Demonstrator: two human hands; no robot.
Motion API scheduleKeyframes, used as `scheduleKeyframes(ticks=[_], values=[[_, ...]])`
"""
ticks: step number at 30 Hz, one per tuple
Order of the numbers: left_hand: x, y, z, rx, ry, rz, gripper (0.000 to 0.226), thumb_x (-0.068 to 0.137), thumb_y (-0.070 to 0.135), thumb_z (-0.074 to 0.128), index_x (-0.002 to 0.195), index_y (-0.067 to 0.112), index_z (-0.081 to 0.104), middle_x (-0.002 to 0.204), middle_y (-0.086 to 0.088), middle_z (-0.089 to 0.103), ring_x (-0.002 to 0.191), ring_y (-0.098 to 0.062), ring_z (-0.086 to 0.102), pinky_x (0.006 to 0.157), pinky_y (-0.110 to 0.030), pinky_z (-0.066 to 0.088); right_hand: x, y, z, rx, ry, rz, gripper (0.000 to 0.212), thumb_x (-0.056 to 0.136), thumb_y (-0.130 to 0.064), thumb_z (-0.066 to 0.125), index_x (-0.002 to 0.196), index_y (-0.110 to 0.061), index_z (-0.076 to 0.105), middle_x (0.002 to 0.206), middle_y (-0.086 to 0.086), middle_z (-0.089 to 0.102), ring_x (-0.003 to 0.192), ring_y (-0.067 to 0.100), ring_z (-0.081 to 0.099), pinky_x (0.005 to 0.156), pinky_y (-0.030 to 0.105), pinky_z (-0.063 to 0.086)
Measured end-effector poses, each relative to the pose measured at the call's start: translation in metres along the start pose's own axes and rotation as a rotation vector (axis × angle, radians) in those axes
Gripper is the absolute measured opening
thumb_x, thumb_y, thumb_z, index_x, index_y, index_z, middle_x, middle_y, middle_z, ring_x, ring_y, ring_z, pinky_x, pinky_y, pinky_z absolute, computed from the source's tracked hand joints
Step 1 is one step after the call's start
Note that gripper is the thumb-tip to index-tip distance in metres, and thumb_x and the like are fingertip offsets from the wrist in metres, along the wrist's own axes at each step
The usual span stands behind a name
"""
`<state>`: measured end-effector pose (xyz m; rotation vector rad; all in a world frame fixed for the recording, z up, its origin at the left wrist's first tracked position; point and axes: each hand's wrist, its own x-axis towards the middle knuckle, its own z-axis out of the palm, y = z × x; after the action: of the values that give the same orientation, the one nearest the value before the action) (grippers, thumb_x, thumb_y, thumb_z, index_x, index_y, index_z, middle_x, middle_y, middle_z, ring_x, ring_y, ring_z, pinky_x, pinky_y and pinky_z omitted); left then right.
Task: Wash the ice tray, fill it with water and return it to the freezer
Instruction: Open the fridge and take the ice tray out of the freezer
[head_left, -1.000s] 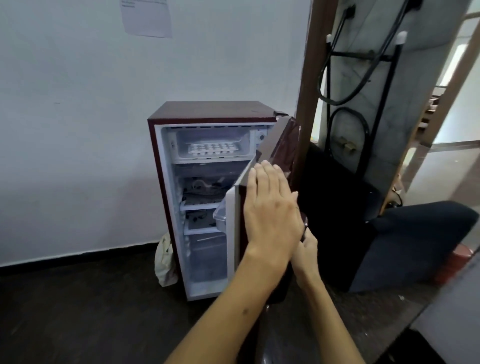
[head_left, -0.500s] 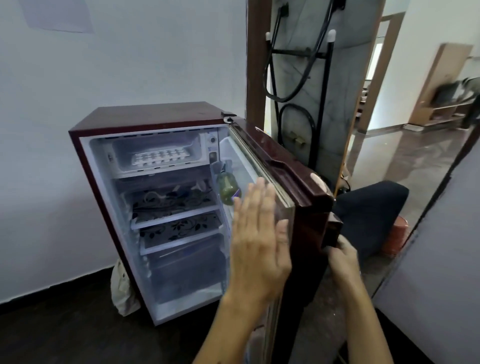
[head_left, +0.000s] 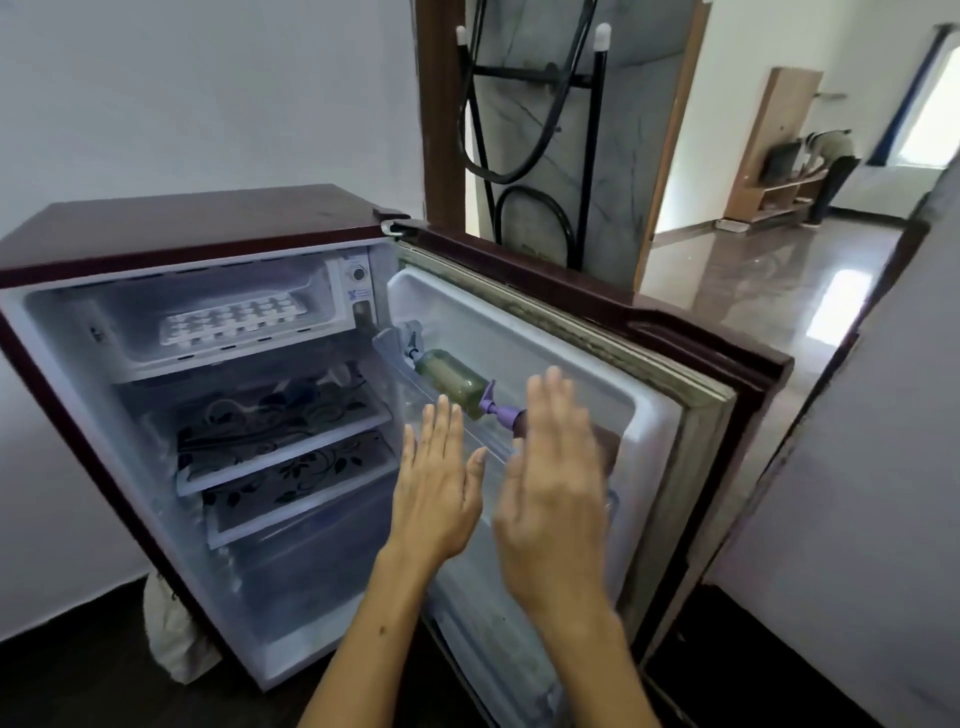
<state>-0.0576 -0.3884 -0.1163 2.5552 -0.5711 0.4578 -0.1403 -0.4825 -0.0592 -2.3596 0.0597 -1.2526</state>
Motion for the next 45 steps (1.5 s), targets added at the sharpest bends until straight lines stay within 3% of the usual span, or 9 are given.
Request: scheduleKeyframes(ticks=[3, 8, 10, 14, 19, 28, 34, 45], values=[[0.019, -0.011, 0.015, 0.037, -0.037, 0.146, 0.081, 0.084, 0.063, -0.021, 0.147, 0.015, -0.006, 0.157, -0.001, -0.011, 0.144, -0.012, -0.018, 0.116, -0.028, -0.019, -0.018, 0.013, 0.036, -0.174, -0.266, 0.140, 0.058, 0.100, -0.033, 0.019, 0.149, -0.004, 0.028, 0.157, 0.010, 0.022, 0.147, 0.022, 0.020, 0.120, 0.036, 0.011], [0.045, -0.018, 0.040, 0.021, -0.041, 0.289, 0.074, 0.094, 0.055, -0.007, 0.152, 0.010, 0.005, 0.159, -0.004, -0.004, 0.147, -0.016, -0.009, 0.118, -0.031, -0.011, -0.015, 0.045, 0.056, -0.484, -0.342, 0.204, 0.069, 0.102, -0.039, 0.007, 0.133, 0.002, 0.053, 0.139, 0.017, 0.053, 0.132, 0.029, 0.048, 0.112, 0.041, 0.018], [0.049, -0.016, 0.051, -0.013, -0.027, 0.318, 0.069, 0.098, 0.051, 0.003, 0.152, 0.009, 0.007, 0.160, -0.006, 0.000, 0.148, -0.017, -0.005, 0.120, -0.034, -0.005, -0.011, 0.054, 0.060, -0.509, -0.325, 0.235, 0.069, 0.102, -0.040, 0.006, 0.134, 0.001, 0.051, 0.140, 0.016, 0.052, 0.134, 0.029, 0.046, 0.113, 0.040, 0.014], [0.059, -0.006, 0.073, -0.057, 0.028, 0.341, 0.063, 0.100, 0.040, 0.023, 0.151, 0.005, 0.010, 0.160, -0.010, 0.005, 0.149, -0.022, 0.002, 0.120, -0.039, 0.002, -0.005, 0.078, 0.064, -0.515, -0.281, 0.267, 0.062, 0.100, -0.040, 0.014, 0.146, -0.003, 0.035, 0.154, 0.011, 0.034, 0.145, 0.024, 0.025, 0.118, 0.033, -0.007], [0.072, 0.011, 0.094, -0.069, 0.037, 0.332, 0.064, 0.100, 0.037, 0.025, 0.151, 0.003, 0.011, 0.160, -0.013, 0.007, 0.148, -0.025, 0.000, 0.120, -0.042, 0.005, 0.008, 0.106, 0.064, -0.478, -0.259, 0.297, 0.068, 0.096, -0.043, 0.004, 0.151, -0.009, 0.023, 0.160, 0.004, 0.019, 0.149, 0.017, 0.008, 0.117, 0.028, -0.016], [0.099, 0.033, 0.124, -0.017, 0.055, 0.328, 0.067, 0.097, 0.032, 0.037, 0.151, 0.001, 0.011, 0.159, -0.016, 0.008, 0.148, -0.029, 0.003, 0.120, -0.044, 0.006, 0.034, 0.156, 0.074, -0.408, -0.236, 0.340, 0.067, 0.096, -0.043, 0.005, 0.153, -0.009, 0.020, 0.161, 0.003, 0.016, 0.149, 0.016, 0.003, 0.115, 0.025, -0.018], [0.117, 0.046, 0.140, -0.010, 0.046, 0.306, 0.068, 0.095, 0.032, 0.038, 0.150, 0.000, 0.012, 0.159, -0.016, 0.010, 0.148, -0.029, 0.004, 0.120, -0.042, 0.005, 0.051, 0.183, 0.087, -0.357, -0.192, 0.372, 0.057, 0.101, -0.035, 0.015, 0.152, -0.010, 0.022, 0.161, 0.003, 0.017, 0.149, 0.017, 0.002, 0.119, 0.030, -0.010], [0.129, 0.051, 0.157, 0.005, 0.128, 0.317, 0.063, 0.097, 0.029, 0.038, 0.149, 0.000, 0.017, 0.158, -0.016, 0.017, 0.148, -0.025, 0.005, 0.121, -0.040, 0.005, 0.056, 0.204, 0.111, -0.332, 0.002, 0.327, 0.054, 0.102, -0.029, 0.022, 0.148, -0.003, 0.030, 0.157, 0.010, 0.028, 0.148, 0.023, 0.011, 0.121, 0.032, -0.002]])
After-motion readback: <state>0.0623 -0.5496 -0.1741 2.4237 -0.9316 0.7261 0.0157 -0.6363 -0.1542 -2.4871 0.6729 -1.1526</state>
